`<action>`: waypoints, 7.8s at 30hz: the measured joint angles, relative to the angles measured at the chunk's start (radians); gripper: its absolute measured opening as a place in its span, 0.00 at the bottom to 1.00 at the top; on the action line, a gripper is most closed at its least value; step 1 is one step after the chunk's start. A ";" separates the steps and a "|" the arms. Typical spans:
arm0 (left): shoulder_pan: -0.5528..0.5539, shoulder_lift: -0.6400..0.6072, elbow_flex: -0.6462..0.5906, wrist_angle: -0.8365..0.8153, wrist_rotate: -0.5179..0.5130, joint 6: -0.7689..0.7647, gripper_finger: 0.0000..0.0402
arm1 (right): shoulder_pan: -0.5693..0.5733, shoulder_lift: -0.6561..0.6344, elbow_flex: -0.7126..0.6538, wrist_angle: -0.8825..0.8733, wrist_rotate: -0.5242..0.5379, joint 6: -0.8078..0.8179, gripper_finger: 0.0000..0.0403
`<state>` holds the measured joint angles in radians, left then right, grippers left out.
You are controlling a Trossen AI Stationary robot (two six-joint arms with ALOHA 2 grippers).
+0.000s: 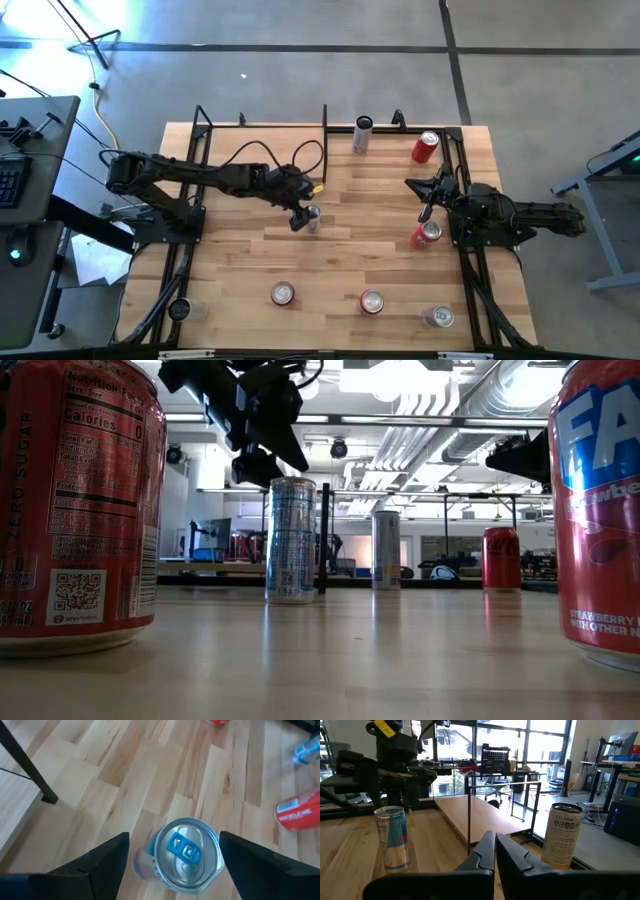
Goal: Place canned beverage on shelf
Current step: Put the top blue soda can on the shelf
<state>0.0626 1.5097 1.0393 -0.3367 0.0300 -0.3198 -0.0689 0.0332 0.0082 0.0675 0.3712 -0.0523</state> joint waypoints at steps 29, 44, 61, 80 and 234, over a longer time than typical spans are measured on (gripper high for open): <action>-0.079 0.024 -0.001 -0.016 -0.106 0.019 0.75 | 0.000 0.000 0.000 0.000 0.000 0.000 0.00; -0.079 0.062 -0.002 -0.003 -0.120 0.160 0.66 | 0.000 0.000 0.000 0.000 0.000 0.000 0.00; -0.069 0.060 0.000 -0.013 0.127 0.764 0.56 | 0.000 0.000 0.000 0.000 0.000 0.000 0.00; -0.049 0.062 0.009 -0.005 0.290 0.848 0.62 | 0.000 0.000 0.000 0.000 0.000 0.000 0.00; -0.337 0.092 -0.438 0.905 -0.929 -0.266 0.72 | 0.000 0.006 0.000 0.000 0.001 0.000 0.00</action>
<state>-0.2745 1.6016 0.6010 0.5679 -0.8990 -0.5859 -0.0688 0.0395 0.0086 0.0677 0.3717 -0.0521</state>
